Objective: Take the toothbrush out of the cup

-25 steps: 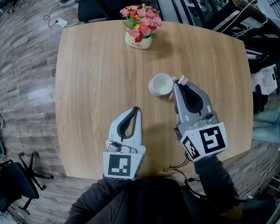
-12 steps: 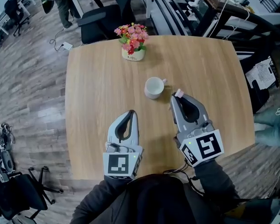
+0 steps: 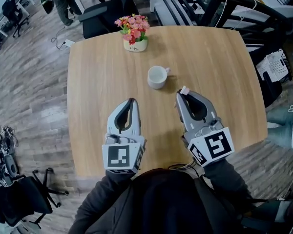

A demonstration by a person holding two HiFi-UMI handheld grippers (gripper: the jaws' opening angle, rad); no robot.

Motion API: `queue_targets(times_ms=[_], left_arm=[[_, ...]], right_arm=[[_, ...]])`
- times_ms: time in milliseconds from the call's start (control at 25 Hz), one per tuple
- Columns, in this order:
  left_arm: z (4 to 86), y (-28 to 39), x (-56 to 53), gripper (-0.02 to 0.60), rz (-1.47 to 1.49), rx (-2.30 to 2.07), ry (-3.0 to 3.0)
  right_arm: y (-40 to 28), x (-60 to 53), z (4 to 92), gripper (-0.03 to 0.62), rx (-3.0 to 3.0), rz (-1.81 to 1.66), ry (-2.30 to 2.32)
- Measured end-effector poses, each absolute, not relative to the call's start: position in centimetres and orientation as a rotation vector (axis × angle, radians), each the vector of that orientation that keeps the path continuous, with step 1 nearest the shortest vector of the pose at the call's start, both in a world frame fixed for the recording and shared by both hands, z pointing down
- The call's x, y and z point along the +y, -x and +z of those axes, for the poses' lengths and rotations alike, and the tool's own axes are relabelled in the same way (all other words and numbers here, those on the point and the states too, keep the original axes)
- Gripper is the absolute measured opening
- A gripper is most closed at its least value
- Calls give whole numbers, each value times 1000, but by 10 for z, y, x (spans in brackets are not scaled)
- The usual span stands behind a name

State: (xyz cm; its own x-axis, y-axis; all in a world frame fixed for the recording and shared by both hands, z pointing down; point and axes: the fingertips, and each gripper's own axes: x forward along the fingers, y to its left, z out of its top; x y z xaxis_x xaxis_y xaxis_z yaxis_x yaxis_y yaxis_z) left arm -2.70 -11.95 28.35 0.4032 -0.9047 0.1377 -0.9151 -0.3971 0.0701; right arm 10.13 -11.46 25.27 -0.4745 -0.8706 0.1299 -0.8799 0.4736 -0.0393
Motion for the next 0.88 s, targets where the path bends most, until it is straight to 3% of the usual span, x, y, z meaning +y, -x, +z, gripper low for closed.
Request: queue_targets(times_ms=[880], left_arm=[[276, 27, -110, 8, 119, -1654, -2530]], right_arm=[[-89, -103, 250, 20, -2665, 159, -1529]])
